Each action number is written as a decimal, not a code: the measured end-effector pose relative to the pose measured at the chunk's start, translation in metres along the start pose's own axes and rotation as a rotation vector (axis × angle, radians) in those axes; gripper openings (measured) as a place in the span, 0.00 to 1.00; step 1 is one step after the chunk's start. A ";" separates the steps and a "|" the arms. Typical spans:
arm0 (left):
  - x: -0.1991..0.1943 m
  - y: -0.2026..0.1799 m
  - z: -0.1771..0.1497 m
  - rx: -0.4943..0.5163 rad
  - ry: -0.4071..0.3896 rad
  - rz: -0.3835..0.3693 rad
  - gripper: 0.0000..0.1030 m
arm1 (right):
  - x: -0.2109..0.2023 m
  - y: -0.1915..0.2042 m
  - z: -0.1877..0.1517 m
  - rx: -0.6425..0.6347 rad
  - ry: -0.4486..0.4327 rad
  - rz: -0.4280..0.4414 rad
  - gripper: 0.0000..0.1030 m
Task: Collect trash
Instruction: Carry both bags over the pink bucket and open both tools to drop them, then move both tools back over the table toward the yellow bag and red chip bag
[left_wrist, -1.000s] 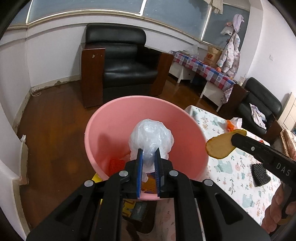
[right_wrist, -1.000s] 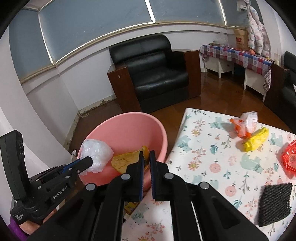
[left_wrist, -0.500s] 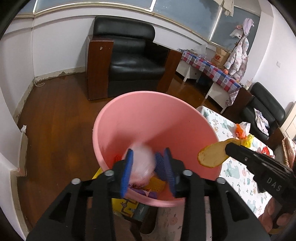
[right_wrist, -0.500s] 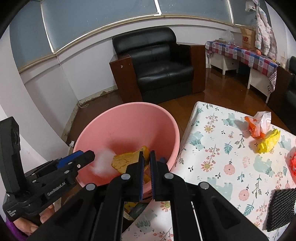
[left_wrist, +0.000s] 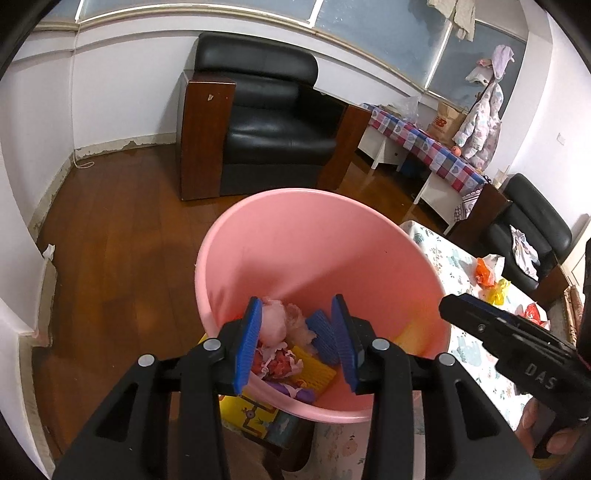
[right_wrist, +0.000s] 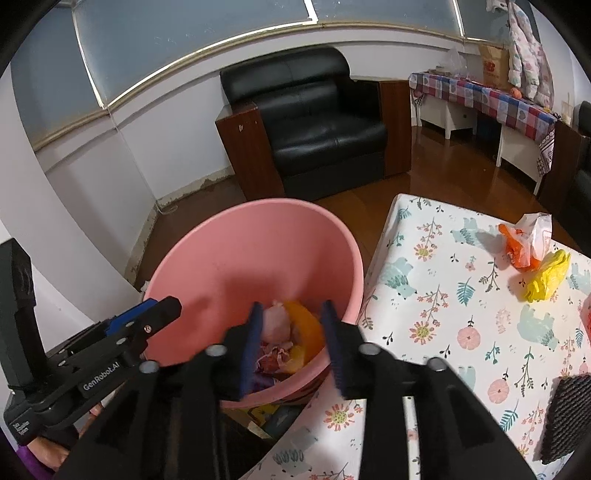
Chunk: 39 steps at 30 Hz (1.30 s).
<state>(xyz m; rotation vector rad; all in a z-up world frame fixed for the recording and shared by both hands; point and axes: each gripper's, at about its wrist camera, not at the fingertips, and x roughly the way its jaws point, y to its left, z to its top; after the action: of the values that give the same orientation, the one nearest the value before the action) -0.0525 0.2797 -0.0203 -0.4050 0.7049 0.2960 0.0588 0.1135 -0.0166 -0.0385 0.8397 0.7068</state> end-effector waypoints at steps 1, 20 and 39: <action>0.000 0.000 0.000 -0.001 0.000 0.000 0.38 | -0.001 -0.001 0.000 -0.002 -0.005 0.003 0.33; -0.014 -0.029 -0.005 0.072 -0.017 0.014 0.38 | -0.047 -0.029 -0.027 0.039 -0.030 -0.022 0.41; -0.022 -0.114 -0.030 0.266 0.003 -0.106 0.38 | -0.108 -0.077 -0.096 0.070 -0.029 -0.192 0.41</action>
<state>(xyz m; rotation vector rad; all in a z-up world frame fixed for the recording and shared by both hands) -0.0404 0.1631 0.0035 -0.1887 0.7123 0.0987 -0.0093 -0.0356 -0.0256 -0.0454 0.8205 0.4966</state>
